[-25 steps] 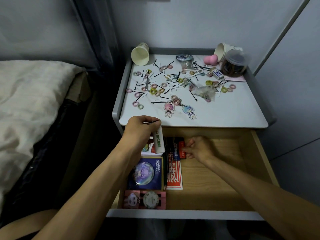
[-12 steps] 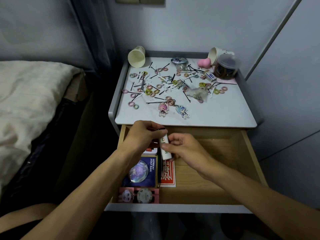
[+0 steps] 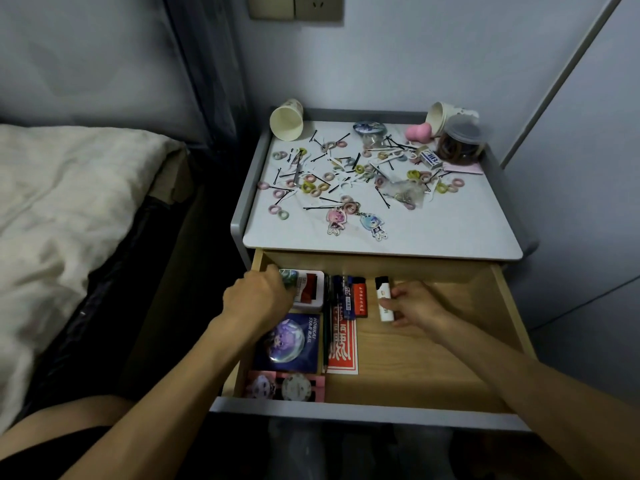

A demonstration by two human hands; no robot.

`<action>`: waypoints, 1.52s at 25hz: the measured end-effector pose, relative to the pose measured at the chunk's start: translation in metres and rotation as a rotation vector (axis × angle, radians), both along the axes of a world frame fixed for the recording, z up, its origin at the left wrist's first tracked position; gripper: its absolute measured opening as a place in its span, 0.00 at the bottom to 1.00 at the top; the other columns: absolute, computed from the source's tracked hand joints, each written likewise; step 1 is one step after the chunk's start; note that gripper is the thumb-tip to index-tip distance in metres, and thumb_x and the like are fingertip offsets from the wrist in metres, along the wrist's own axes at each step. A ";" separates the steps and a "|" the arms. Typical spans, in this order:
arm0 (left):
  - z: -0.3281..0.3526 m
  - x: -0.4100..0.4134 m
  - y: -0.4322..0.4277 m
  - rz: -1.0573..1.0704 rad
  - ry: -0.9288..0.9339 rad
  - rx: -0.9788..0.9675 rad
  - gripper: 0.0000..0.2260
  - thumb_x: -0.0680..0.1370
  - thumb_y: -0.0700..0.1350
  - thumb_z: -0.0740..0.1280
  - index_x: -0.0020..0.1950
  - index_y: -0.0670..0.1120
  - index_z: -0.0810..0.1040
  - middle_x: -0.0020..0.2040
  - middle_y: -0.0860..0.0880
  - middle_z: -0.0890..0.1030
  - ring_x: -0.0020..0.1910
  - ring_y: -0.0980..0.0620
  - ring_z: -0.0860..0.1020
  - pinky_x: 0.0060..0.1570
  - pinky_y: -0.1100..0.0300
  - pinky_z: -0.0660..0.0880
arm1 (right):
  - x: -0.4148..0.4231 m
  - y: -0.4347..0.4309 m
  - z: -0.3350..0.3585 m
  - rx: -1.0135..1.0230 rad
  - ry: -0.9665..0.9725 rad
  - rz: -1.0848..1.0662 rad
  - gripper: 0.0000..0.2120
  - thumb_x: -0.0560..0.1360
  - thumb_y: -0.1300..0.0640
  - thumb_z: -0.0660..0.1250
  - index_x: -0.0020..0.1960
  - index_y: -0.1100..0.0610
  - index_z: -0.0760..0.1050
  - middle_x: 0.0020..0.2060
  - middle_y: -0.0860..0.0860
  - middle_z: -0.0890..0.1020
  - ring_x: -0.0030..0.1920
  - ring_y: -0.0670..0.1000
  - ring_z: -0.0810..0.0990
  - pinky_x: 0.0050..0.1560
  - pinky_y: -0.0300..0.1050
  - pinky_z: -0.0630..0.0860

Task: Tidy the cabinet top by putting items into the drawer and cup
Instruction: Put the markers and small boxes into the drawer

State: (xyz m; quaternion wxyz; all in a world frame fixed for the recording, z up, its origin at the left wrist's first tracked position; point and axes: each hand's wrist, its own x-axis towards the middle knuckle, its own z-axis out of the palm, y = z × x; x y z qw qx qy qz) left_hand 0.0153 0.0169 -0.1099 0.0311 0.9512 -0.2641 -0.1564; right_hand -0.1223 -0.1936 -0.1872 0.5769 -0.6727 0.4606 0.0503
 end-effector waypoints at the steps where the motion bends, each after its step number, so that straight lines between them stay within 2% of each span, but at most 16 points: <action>1: -0.001 0.000 -0.003 -0.015 -0.027 0.006 0.19 0.80 0.57 0.60 0.63 0.46 0.73 0.59 0.41 0.78 0.57 0.39 0.77 0.48 0.52 0.69 | 0.006 -0.002 -0.006 -0.006 0.015 0.007 0.17 0.75 0.65 0.70 0.62 0.68 0.72 0.54 0.63 0.80 0.47 0.58 0.82 0.35 0.44 0.79; 4: -0.003 0.001 -0.005 -0.068 -0.119 0.047 0.17 0.81 0.56 0.59 0.62 0.45 0.73 0.58 0.42 0.79 0.56 0.39 0.78 0.45 0.53 0.67 | 0.018 -0.004 -0.023 -0.030 0.020 -0.032 0.16 0.75 0.65 0.71 0.59 0.67 0.72 0.48 0.61 0.80 0.35 0.51 0.78 0.28 0.40 0.77; 7: -0.004 0.005 -0.008 -0.098 -0.165 0.068 0.17 0.81 0.55 0.58 0.61 0.45 0.75 0.58 0.42 0.79 0.56 0.39 0.78 0.46 0.53 0.69 | 0.022 -0.003 -0.037 -0.170 0.002 -0.029 0.10 0.73 0.61 0.73 0.48 0.61 0.73 0.43 0.61 0.82 0.32 0.51 0.77 0.31 0.45 0.76; 9: -0.003 0.008 -0.009 -0.089 -0.153 0.052 0.17 0.81 0.55 0.59 0.61 0.46 0.75 0.58 0.42 0.80 0.55 0.39 0.79 0.45 0.54 0.68 | 0.022 -0.002 -0.039 -0.250 -0.001 -0.005 0.09 0.74 0.60 0.73 0.43 0.59 0.72 0.39 0.59 0.82 0.30 0.51 0.78 0.30 0.44 0.76; 12: -0.001 0.008 -0.008 -0.078 -0.159 0.051 0.17 0.81 0.55 0.59 0.60 0.45 0.76 0.57 0.42 0.79 0.55 0.39 0.78 0.45 0.54 0.67 | 0.022 0.000 -0.038 -0.274 -0.013 0.008 0.07 0.75 0.60 0.71 0.45 0.60 0.73 0.32 0.53 0.79 0.28 0.48 0.77 0.26 0.40 0.74; 17: 0.004 0.005 -0.012 -0.075 -0.175 0.047 0.17 0.81 0.56 0.60 0.58 0.45 0.77 0.56 0.42 0.80 0.54 0.39 0.79 0.44 0.54 0.67 | 0.019 0.001 -0.035 -0.232 -0.043 -0.019 0.08 0.75 0.62 0.71 0.49 0.62 0.72 0.32 0.54 0.78 0.27 0.49 0.77 0.25 0.40 0.74; 20: 0.011 0.001 -0.019 -0.086 -0.170 -0.030 0.17 0.79 0.59 0.61 0.56 0.47 0.77 0.56 0.43 0.80 0.54 0.40 0.79 0.45 0.54 0.69 | 0.012 -0.001 -0.025 -0.220 -0.040 0.014 0.08 0.75 0.63 0.71 0.43 0.59 0.71 0.30 0.54 0.77 0.28 0.50 0.75 0.30 0.44 0.74; 22: 0.020 -0.001 -0.026 -0.149 0.009 -0.188 0.14 0.78 0.58 0.64 0.55 0.49 0.78 0.54 0.46 0.81 0.53 0.45 0.80 0.45 0.55 0.73 | 0.003 -0.004 -0.005 -0.194 -0.044 0.042 0.08 0.75 0.63 0.71 0.41 0.57 0.72 0.31 0.54 0.77 0.29 0.50 0.75 0.34 0.47 0.76; 24: 0.033 -0.005 -0.033 -0.211 0.289 -0.376 0.11 0.78 0.57 0.66 0.53 0.51 0.80 0.50 0.52 0.83 0.48 0.53 0.81 0.47 0.54 0.78 | -0.009 -0.006 0.027 -0.131 -0.084 0.159 0.04 0.76 0.63 0.70 0.44 0.59 0.75 0.34 0.54 0.79 0.32 0.50 0.77 0.34 0.43 0.76; 25: 0.040 -0.007 -0.037 -0.224 0.359 -0.439 0.09 0.78 0.56 0.67 0.52 0.52 0.80 0.48 0.54 0.83 0.46 0.56 0.82 0.48 0.54 0.79 | -0.015 -0.006 0.046 -0.111 -0.110 0.242 0.01 0.76 0.62 0.69 0.47 0.59 0.77 0.35 0.53 0.80 0.34 0.49 0.79 0.34 0.40 0.77; 28: 0.057 -0.006 -0.047 -0.205 0.317 -0.549 0.08 0.79 0.53 0.67 0.51 0.51 0.80 0.44 0.53 0.84 0.40 0.58 0.82 0.47 0.52 0.80 | -0.019 -0.013 0.094 -0.159 -0.218 0.386 0.01 0.76 0.61 0.70 0.47 0.56 0.79 0.34 0.49 0.82 0.34 0.47 0.81 0.34 0.39 0.77; 34: 0.084 0.018 -0.086 -0.186 0.222 -0.621 0.06 0.81 0.47 0.63 0.53 0.48 0.79 0.45 0.51 0.84 0.39 0.54 0.83 0.42 0.51 0.81 | 0.014 -0.069 0.132 -0.441 -0.289 0.336 0.03 0.76 0.61 0.69 0.49 0.56 0.80 0.39 0.52 0.83 0.33 0.47 0.81 0.30 0.38 0.75; 35: 0.082 0.026 -0.093 -0.178 0.197 -0.613 0.07 0.81 0.46 0.63 0.53 0.47 0.79 0.47 0.50 0.83 0.39 0.53 0.83 0.42 0.52 0.80 | 0.022 -0.080 0.130 -0.508 -0.280 0.324 0.04 0.76 0.60 0.69 0.49 0.55 0.80 0.41 0.51 0.83 0.36 0.46 0.81 0.32 0.38 0.75; 38: 0.071 0.047 -0.111 -0.150 0.151 -0.583 0.07 0.81 0.44 0.62 0.53 0.48 0.79 0.50 0.50 0.83 0.39 0.53 0.82 0.43 0.54 0.80 | 0.049 -0.112 0.119 -0.772 -0.186 0.353 0.08 0.74 0.55 0.70 0.53 0.52 0.80 0.50 0.50 0.81 0.48 0.50 0.79 0.45 0.44 0.75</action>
